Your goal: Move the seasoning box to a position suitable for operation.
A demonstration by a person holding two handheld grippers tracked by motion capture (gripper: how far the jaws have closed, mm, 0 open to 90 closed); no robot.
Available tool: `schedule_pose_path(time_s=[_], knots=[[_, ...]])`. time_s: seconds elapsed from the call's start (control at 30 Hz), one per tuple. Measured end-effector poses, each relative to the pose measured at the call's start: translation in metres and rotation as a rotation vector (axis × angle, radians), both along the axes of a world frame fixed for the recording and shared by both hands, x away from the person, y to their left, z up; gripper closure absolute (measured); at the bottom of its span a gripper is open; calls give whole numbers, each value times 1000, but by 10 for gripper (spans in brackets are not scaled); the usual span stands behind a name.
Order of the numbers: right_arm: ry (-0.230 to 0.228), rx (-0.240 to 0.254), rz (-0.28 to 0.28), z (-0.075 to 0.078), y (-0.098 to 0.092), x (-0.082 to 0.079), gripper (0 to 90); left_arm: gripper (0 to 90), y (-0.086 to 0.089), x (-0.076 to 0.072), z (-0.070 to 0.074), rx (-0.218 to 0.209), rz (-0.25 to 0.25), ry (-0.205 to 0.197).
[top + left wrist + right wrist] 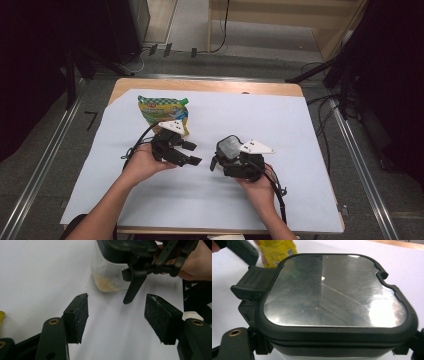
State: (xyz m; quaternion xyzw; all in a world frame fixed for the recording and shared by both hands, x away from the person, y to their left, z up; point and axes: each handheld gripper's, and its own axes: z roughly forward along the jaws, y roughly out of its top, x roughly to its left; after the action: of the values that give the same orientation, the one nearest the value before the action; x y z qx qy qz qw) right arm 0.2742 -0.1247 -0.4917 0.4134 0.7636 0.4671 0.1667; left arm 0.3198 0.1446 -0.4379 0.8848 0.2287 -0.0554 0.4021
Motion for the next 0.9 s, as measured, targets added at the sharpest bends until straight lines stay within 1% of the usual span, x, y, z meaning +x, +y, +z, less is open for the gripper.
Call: schedule_pose_path(time_s=[0.2,0.33,0.37,0.57,0.67,0.7,0.77,0.9], knots=[[7,0,26,-4,10,-3,159,367,1,1,-1,0,2,4],[7,-24,44,-7,15,-5,159,367,0,1,-1,-1,2,4],[-2,-30,44,-8,16,-5,159,367,0,0,-1,0,2,4],[-10,-32,48,-9,16,-7,159,367,-1,0,-2,-3,1,7],[-3,-37,47,-9,16,-8,158,368,-1,0,-2,-3,-3,2],[4,-45,49,-8,16,-8,158,369,-1,-1,-1,-5,3,-1],[6,-56,51,-8,16,-9,157,369,-1,-1,-1,-8,-1,-2],[-5,-103,66,-8,19,-12,156,376,-1,0,-2,-6,-4,0]])
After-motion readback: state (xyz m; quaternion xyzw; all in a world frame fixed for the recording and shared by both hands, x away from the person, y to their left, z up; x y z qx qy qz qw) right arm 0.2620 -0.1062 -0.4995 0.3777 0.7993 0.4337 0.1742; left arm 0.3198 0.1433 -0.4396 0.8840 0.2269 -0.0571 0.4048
